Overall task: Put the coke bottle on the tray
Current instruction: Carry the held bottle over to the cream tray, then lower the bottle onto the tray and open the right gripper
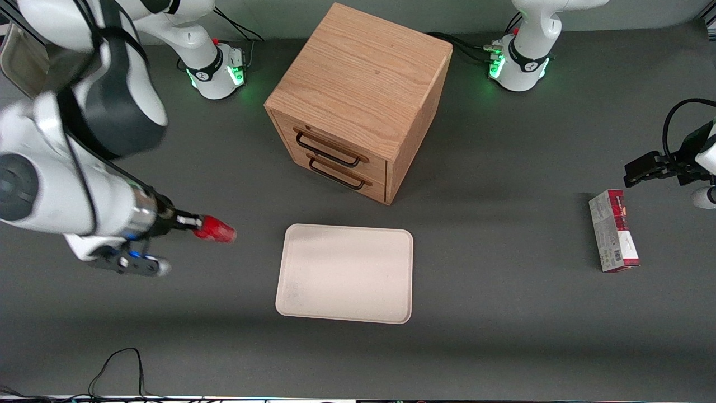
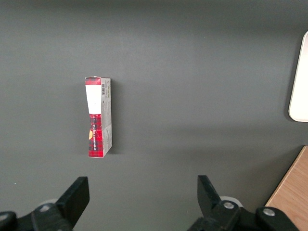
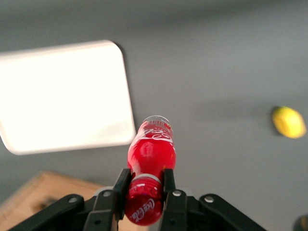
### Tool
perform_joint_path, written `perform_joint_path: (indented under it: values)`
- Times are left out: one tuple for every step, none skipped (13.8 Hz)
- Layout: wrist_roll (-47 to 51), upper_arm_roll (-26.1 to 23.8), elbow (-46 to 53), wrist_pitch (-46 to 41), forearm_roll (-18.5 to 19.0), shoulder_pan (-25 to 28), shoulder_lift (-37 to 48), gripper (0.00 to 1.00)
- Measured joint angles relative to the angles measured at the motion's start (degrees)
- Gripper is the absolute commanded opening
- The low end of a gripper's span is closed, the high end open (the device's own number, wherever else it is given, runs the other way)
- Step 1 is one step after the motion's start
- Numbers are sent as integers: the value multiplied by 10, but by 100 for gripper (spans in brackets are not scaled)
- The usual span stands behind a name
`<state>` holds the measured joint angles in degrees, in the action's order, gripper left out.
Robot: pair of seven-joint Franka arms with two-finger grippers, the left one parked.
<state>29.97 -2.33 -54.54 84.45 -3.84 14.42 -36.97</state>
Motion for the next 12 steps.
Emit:
perform_joint_path:
  values:
    - [23, -5, 4, 36, 0, 7, -26, 0]
    - [43, -5, 7, 70, 0, 13, -50, 0]
    - [62, -5, 10, 103, 0, 19, -70, 0]
    - [78, -5, 13, 137, 2, 24, -90, 0]
    - [89, -4, 15, 165, 10, 31, -108, 0]
    - [99, -4, 16, 188, 23, 37, -124, 0]
    - [111, -4, 16, 207, 34, 44, -139, 0]
    - [122, -4, 18, 220, 45, 51, -152, 0]
    - [132, -4, 21, 227, 51, 56, -161, 0]
    - [142, -4, 23, 229, 53, 60, -165, 0]
    - [153, -4, 26, 231, 53, 63, -165, 0]
    - [159, -4, 30, 233, 53, 65, -165, 0]
